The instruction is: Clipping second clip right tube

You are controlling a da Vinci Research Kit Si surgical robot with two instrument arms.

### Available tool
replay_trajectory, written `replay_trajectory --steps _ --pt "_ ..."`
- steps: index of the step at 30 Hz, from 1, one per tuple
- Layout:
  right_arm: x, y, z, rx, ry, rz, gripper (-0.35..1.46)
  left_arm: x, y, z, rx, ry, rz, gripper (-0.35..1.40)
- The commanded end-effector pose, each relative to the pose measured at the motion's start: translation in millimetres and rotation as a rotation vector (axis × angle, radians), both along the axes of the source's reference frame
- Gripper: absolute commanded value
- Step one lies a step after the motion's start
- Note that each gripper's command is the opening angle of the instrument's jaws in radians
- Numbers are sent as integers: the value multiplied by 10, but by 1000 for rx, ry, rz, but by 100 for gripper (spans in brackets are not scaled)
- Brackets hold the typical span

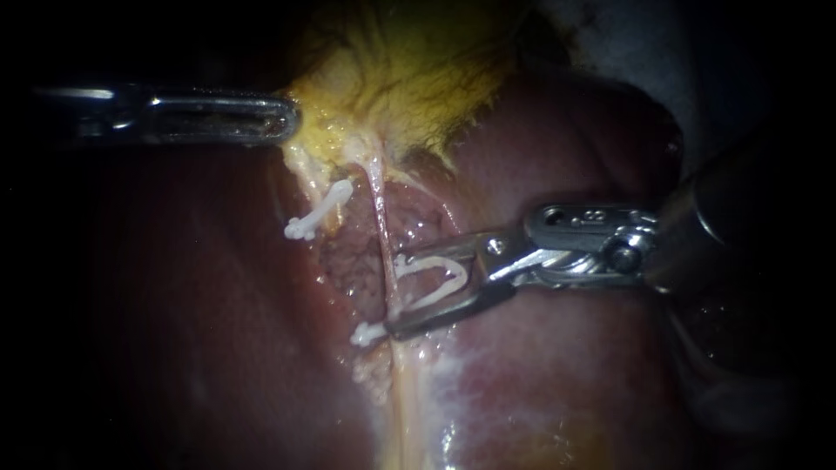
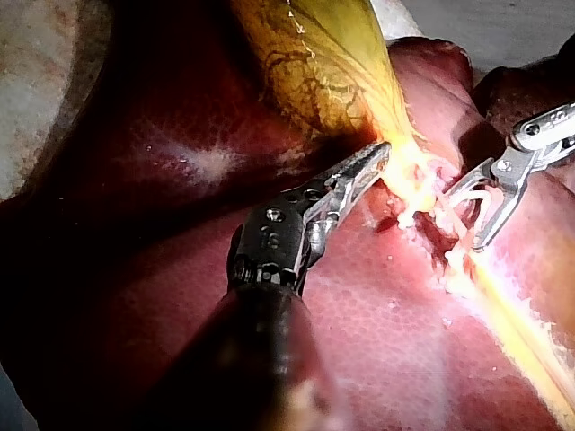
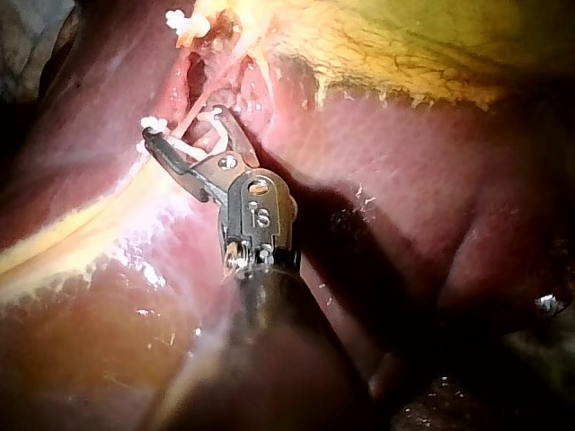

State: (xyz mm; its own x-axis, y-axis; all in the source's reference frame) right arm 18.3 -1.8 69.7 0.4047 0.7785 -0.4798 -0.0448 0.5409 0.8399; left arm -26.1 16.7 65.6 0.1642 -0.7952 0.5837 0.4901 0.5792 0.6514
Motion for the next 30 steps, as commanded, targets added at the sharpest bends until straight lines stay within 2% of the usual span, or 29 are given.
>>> replay_trajectory --steps 1,8,18,20,24,30 --pt "2 0 1 13 13 4 53 0 0 0 0 0 0 -35" --pt "14 -2 0 116 119 15 53 -1 0 0 0 1 -1 -35" --pt "16 -11 -21 193 234 -10 49 -1 0 0 0 1 -1 -35" --pt "17 -13 -25 195 239 -23 47 -1 0 0 0 1 -1 -35" --pt "18 -14 -27 195 241 -26 41 -1 -1 0 -1 1 -1 -35" --pt "17 -12 -27 207 237 -25 16 -2 0 0 -1 1 -1 -35"
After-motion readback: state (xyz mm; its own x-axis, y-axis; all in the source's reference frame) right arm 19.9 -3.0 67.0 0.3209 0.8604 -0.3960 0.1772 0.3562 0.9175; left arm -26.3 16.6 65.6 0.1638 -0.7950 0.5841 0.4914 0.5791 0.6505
